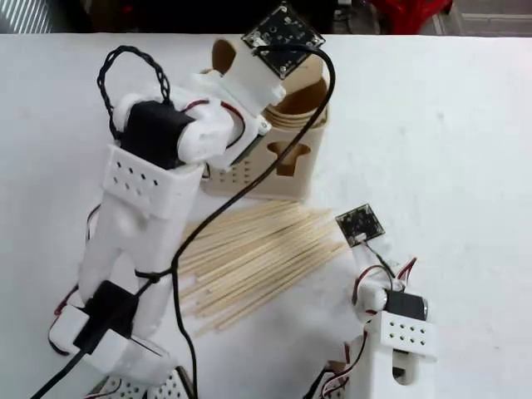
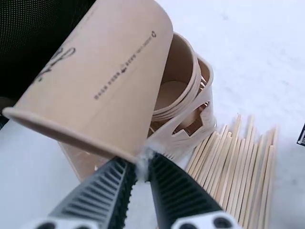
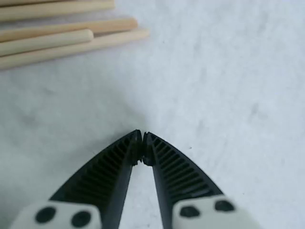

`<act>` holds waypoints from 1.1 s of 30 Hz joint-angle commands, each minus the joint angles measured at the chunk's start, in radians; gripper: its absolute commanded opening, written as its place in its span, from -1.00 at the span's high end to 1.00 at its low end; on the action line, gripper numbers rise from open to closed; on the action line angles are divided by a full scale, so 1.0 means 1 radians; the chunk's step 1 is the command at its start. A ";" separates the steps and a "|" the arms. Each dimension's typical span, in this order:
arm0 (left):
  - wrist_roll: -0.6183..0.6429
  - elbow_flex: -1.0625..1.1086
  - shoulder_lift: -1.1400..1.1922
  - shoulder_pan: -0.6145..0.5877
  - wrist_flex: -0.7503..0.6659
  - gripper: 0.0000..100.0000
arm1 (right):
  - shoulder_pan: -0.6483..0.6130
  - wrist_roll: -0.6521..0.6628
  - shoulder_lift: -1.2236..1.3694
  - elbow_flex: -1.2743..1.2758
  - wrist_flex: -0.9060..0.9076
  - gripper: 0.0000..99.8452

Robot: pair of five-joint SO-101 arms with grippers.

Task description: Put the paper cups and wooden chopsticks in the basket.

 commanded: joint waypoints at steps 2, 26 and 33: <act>0.006 -0.025 -0.005 -0.001 -0.012 0.95 | -0.001 0.000 -0.013 -0.006 -0.016 0.97; 0.015 -0.170 0.002 -0.059 -0.002 0.75 | -0.001 0.000 -0.013 -0.006 -0.016 0.96; 0.009 -0.118 0.002 -0.058 0.000 0.75 | -0.001 0.000 -0.013 -0.006 -0.016 0.96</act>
